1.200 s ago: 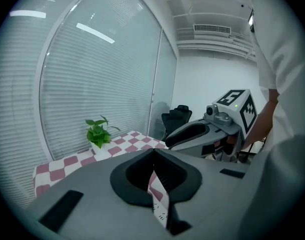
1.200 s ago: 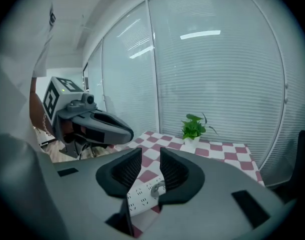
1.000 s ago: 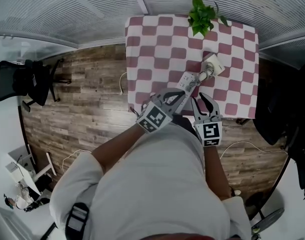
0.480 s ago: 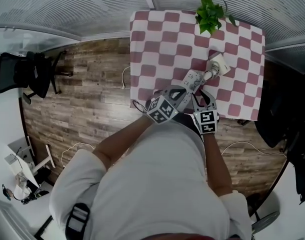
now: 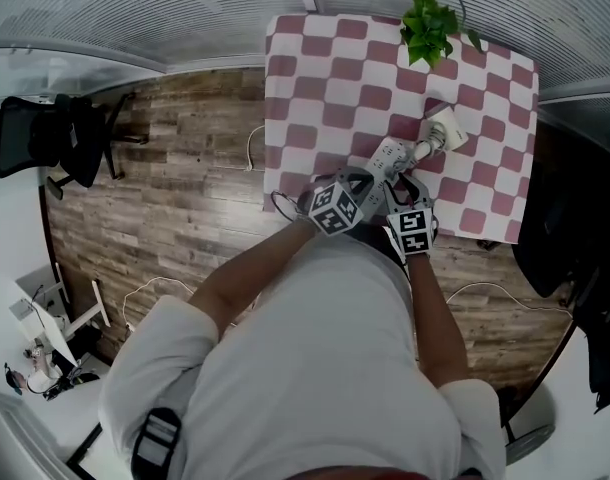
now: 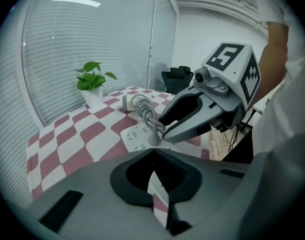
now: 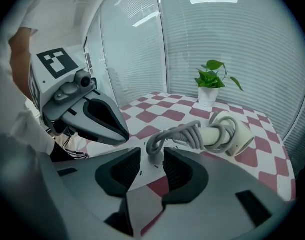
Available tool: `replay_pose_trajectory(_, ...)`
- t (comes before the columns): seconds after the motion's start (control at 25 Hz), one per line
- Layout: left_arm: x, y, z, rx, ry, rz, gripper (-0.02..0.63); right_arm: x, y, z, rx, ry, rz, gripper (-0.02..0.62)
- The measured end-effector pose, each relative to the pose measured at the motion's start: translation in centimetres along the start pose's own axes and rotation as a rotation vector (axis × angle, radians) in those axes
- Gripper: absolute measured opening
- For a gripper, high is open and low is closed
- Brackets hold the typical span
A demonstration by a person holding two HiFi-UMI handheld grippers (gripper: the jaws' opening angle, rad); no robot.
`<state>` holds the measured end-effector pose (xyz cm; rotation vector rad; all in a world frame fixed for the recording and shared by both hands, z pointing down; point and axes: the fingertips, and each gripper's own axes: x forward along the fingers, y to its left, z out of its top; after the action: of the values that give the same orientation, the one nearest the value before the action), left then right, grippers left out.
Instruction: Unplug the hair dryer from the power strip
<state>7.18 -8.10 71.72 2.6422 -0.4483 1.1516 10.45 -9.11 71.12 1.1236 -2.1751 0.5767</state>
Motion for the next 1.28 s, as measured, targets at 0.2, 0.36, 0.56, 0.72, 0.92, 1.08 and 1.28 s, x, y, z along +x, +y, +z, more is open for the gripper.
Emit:
replay_pose_trajectory(0.2, 1.7, -0.2, -0.9, 0.014, 0.049, -0.022, 0.031, 1.4, -0.4, -0.4, -0.012, 0.016, 0.0, 0.135)
replay_pose_trajectory(0.36, 2.6, -0.4, -1.6, 0.005, 0.097, -0.044, 0.031, 2.5, -0.4, -0.7, -0.029, 0.023, 0.008, 0.134)
replay_pose_trajectory(0.56, 3.1, -0.3, -2.0, 0.002, 0.132, -0.036, 0.031, 3.4, -0.7, -0.9, -0.054, 0.027, 0.005, 0.133)
replay_pose_trajectory(0.72, 3.1, -0.3, -2.1, -0.011, 0.139, -0.023, 0.031, 3.5, -0.6, -0.9, -0.05, 0.018, 0.017, 0.132)
replay_pose_trajectory(0.92, 3.2, -0.3, -2.0, 0.007, 0.195, -0.031, 0.031, 3.4, -0.7, -0.8, -0.028, 0.03, 0.021, 0.129)
replay_pose_trajectory(1.08, 3.3, -0.4, -2.1, 0.03, 0.211, -0.011, 0.031, 3.1, -0.7, -0.7, 0.018, 0.025, 0.025, 0.127)
replay_pose_trajectory(1.28, 3.5, -0.4, -2.3, 0.007, 0.261, -0.033, 0.031, 2.3, -0.8, 1.2, 0.052, -0.035, 0.038, 0.127)
